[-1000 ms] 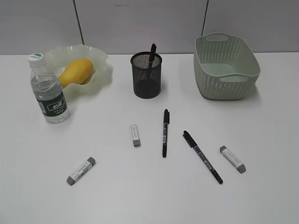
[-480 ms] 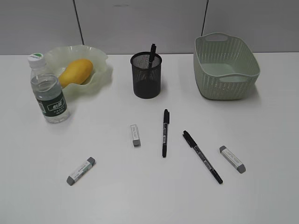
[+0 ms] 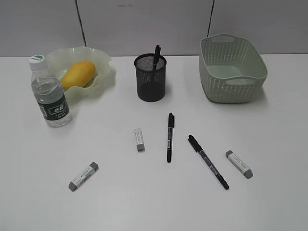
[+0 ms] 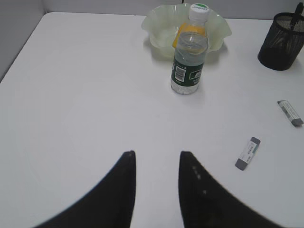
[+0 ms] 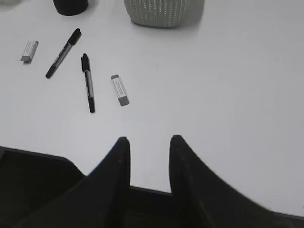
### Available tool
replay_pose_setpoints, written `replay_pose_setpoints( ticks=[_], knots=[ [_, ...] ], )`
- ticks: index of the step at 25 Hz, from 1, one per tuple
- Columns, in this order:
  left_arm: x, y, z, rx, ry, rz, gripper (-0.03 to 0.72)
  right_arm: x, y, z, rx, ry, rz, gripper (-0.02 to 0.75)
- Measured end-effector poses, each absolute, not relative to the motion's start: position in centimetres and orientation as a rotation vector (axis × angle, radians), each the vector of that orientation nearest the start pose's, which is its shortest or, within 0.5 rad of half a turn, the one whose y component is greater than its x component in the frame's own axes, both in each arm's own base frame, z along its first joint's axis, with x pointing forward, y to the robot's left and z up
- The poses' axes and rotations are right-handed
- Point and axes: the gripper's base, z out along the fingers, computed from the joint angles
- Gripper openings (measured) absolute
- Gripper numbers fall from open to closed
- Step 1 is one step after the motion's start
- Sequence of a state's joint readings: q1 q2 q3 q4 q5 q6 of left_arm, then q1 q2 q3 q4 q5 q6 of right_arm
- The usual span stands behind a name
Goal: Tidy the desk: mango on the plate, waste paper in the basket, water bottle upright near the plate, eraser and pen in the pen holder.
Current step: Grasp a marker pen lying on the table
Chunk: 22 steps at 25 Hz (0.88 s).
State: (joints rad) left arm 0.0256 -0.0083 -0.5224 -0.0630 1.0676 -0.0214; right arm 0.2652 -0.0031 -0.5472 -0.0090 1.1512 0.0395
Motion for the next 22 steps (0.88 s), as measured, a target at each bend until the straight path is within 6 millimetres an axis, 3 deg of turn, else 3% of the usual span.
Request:
replay_pose_setpoints(
  ticks=[22],
  knots=[
    [-0.91, -0.55, 28.29, -0.044, 2.019, -0.075, 0.239, -0.65, -0.12, 27.9, -0.252, 2.013, 0.187, 0.237]
  ],
)
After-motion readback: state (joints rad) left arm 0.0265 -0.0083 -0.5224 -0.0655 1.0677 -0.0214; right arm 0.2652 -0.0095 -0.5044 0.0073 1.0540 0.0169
